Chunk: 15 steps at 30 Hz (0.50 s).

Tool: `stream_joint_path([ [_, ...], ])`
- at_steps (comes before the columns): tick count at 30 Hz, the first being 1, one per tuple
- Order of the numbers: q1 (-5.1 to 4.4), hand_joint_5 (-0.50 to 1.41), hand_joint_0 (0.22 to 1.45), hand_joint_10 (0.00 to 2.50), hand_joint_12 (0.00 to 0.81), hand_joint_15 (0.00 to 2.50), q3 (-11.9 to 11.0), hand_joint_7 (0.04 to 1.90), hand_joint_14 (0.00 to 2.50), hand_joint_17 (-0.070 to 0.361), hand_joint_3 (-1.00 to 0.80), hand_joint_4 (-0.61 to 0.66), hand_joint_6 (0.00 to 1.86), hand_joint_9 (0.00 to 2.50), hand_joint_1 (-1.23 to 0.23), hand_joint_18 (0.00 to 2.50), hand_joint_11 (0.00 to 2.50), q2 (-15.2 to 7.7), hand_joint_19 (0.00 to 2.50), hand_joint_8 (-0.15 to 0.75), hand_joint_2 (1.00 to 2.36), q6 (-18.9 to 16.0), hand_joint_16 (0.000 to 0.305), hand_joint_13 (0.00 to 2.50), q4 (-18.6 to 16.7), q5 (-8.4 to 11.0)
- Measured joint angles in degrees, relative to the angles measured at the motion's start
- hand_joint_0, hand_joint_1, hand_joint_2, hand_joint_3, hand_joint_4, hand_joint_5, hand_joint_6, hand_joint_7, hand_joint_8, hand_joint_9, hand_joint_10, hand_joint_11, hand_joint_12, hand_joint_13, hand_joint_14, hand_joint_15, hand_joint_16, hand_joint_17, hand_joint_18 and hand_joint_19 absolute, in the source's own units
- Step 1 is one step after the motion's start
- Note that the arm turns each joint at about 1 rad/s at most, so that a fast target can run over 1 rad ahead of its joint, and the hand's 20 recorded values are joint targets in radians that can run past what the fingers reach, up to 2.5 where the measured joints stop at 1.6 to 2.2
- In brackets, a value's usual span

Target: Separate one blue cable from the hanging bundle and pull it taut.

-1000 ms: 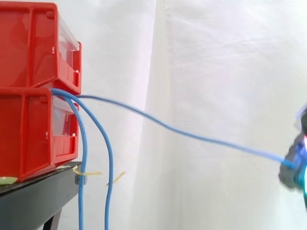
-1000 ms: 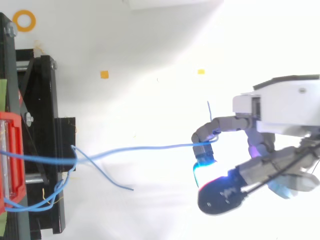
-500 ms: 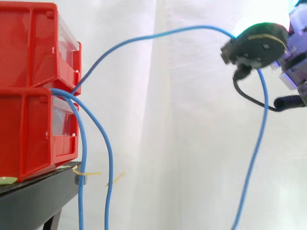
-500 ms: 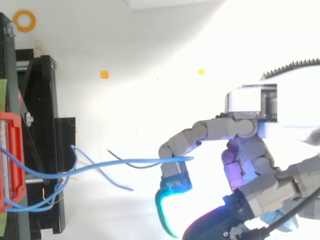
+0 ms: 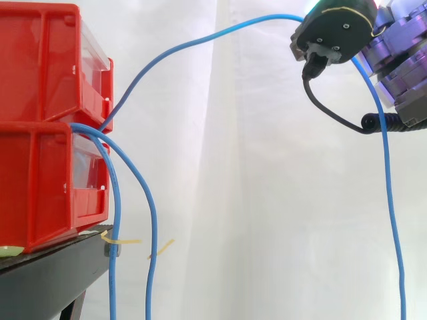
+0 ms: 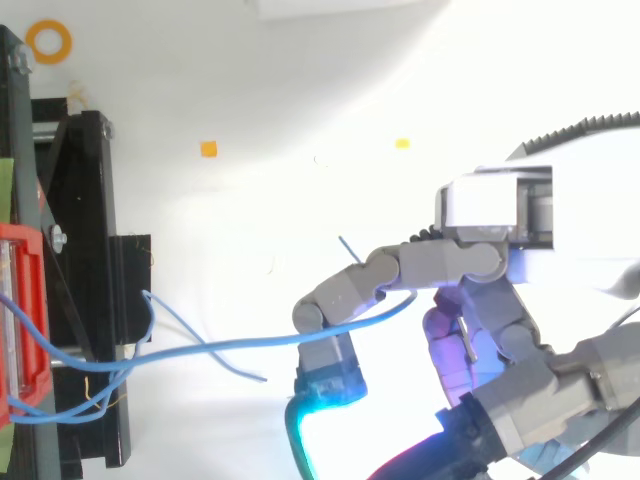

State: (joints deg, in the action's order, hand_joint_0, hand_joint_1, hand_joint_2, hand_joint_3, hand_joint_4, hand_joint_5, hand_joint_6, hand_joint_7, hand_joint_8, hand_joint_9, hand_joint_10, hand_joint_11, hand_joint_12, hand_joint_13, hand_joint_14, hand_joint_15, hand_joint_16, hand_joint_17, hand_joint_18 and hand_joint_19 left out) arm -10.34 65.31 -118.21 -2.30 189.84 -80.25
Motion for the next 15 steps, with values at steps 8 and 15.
stream_joint_path([
  [8, -0.22, 0.15, 0.45, 0.03, 0.351, 0.98, 0.3, 1.34, 0.02, 0.127, -0.50, 0.13, 0.50, 2.31, -0.49, 1.09, 0.86, 0.0, 0.82, 0.199, 1.00, 0.0, 0.056, 1.67, -0.6, 0.04],
  [15, -0.52, 0.13, 0.42, 0.03, 0.369, 0.95, 0.6, 1.20, 0.02, 0.141, -0.50, 0.22, 0.51, 2.23, -0.41, 1.08, 0.72, -0.1, 0.78, 0.209, 1.00, 2.8, 0.063, 1.65, 3.0, 0.81],
])
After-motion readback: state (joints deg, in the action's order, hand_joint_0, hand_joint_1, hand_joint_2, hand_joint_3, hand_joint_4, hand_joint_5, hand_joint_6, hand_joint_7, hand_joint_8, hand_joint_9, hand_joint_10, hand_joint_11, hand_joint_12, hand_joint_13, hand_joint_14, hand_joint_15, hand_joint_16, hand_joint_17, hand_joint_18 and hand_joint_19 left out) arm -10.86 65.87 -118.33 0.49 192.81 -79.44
